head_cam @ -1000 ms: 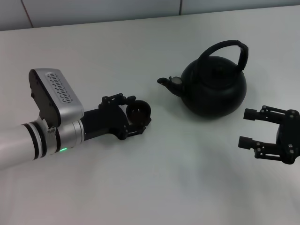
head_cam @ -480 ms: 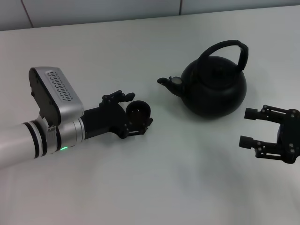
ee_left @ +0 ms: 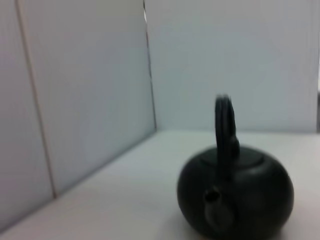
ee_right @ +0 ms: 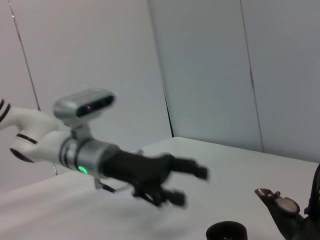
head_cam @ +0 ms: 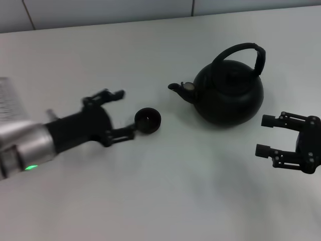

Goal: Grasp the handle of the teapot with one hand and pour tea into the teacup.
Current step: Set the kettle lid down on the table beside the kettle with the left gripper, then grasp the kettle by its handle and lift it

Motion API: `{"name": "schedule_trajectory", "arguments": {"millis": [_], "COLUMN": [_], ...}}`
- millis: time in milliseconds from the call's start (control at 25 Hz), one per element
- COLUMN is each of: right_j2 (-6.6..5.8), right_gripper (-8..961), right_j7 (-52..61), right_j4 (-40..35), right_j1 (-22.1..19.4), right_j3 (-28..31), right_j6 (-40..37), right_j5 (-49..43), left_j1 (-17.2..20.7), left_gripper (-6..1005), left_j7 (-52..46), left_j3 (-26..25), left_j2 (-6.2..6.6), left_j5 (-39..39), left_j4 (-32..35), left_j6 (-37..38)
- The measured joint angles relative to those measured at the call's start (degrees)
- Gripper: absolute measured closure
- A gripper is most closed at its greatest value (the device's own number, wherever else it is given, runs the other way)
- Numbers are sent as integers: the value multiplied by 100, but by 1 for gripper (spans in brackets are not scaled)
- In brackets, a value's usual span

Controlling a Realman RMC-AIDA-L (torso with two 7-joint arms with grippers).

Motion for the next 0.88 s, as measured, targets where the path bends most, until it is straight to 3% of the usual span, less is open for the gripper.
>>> {"name": "schedule_trajectory", "arguments": {"millis": [120,240,280,320,400,880], "right_j2": [0,-1,-3,-4,-5,4], "right_gripper": [205,205,205,205,205,206], "right_j7": [5,45,54,62,72,74], "right_j4": [0,0,0,0,0,0], "right_j1": [0,5,12,14,15,26], "right_j3": [4,49,67,81,129,140], "right_j6": [5,12,13,13,15,11], "right_j5": [0,0,0,0,6,18], "left_j1": [177,852,852,1200,1477,1620], "left_gripper": [135,135,135,135,135,135], "left_j7": [-156,-619,-619,-750,-791,-923], "left_j3": [9,72,72,84,59,114], "left_j2": [8,87,87,171,294,414], "left_j5": [1,58,58,59,32,252], "left_j4": [260,1079,1079,1323,1389,1549], "left_j6": [268,1142,1142,1467,1778,1803]}}
